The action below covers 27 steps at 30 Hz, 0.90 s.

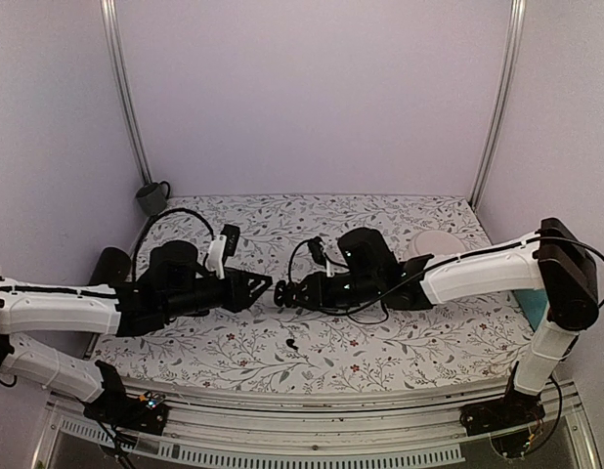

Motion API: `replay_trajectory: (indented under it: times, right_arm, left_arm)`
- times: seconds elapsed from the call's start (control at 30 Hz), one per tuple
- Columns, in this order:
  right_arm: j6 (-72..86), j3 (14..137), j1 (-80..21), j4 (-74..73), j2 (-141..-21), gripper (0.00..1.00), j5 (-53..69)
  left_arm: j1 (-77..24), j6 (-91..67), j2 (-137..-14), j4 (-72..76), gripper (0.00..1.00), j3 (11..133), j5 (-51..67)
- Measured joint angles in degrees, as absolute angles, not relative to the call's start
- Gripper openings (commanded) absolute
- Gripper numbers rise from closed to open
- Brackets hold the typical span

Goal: Insert the wireless bluetooth earbuds into the charging case
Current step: Pass from the right arm to the left

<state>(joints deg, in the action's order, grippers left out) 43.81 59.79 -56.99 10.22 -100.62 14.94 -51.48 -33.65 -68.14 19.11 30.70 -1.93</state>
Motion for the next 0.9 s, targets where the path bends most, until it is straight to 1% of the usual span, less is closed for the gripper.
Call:
replay_trajectory:
  times: [0.17,0.37,0.47,0.67,0.77,0.9]
  right_arm:
    - [41.0,62.3,-57.0,6.5,-100.6,0.10,14.9]
    - [39.4,63.1,-57.0,4.8,-100.6,0.11,14.9]
    - [39.1,63.1,-57.0,4.1,-100.6,0.10,14.9]
    - [38.5,63.2,-57.0,3.8,-100.6,0.10,14.8]
    - [38.3,63.2,-57.0,3.8,-100.6,0.10,14.7]
    - [37.8,63.2,-57.0,3.6,-100.6,0.10,14.3]
  left_arm:
    - [-49.7,-31.4,-68.7,11.7,0.28,37.0,6.0]
    - [-47.7,-31.1,-71.1,5.8,0.22,40.8,9.2]
    - [-47.0,-31.1,-73.1,3.5,0.22,41.4,10.8]
    - [-47.0,-31.4,-75.6,1.8,0.27,42.1,14.0]
    - [-47.0,-31.6,-75.9,1.7,0.27,42.4,14.6]
    - [-47.0,-31.7,-76.9,1.8,0.24,43.5,14.6]
